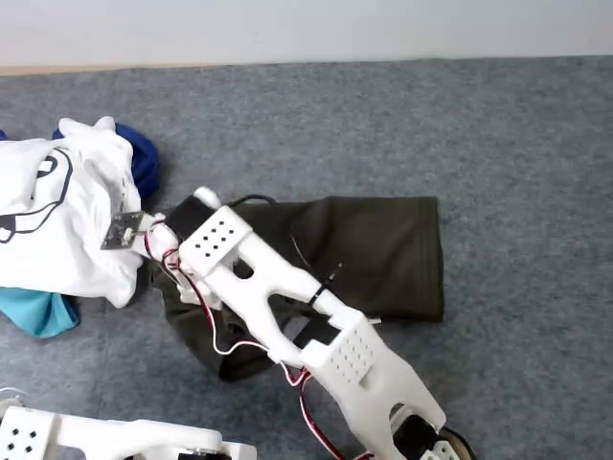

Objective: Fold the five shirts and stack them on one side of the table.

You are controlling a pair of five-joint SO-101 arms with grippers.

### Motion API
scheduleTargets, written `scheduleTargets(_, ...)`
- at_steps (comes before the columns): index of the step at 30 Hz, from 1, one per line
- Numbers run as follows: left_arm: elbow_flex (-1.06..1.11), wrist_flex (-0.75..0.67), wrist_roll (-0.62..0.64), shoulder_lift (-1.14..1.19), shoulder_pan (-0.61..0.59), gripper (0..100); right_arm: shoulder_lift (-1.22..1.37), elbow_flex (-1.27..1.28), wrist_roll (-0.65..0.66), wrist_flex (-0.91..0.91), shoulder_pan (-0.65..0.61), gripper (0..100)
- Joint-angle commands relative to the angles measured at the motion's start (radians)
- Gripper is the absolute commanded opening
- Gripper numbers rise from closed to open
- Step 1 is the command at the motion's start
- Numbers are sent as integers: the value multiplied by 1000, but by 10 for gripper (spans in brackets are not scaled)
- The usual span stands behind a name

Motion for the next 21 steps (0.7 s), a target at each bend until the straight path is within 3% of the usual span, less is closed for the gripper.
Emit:
scheduleTargets(1, -2, -18, -6, -14, 5, 98, 10, -6, -11, -18, -15, 138)
scheduleTargets(4, -2, -18, -6, -14, 5, 98, 24, -6, -5, -68, -12, 130)
scheduleTargets(9, -2, -18, -6, -14, 5, 98, 22, -25, 80, -105, -8, 34)
scheduleTargets(21, -1, -20, -6, -14, 5, 98, 33, -250, 87, -117, 77, 26)
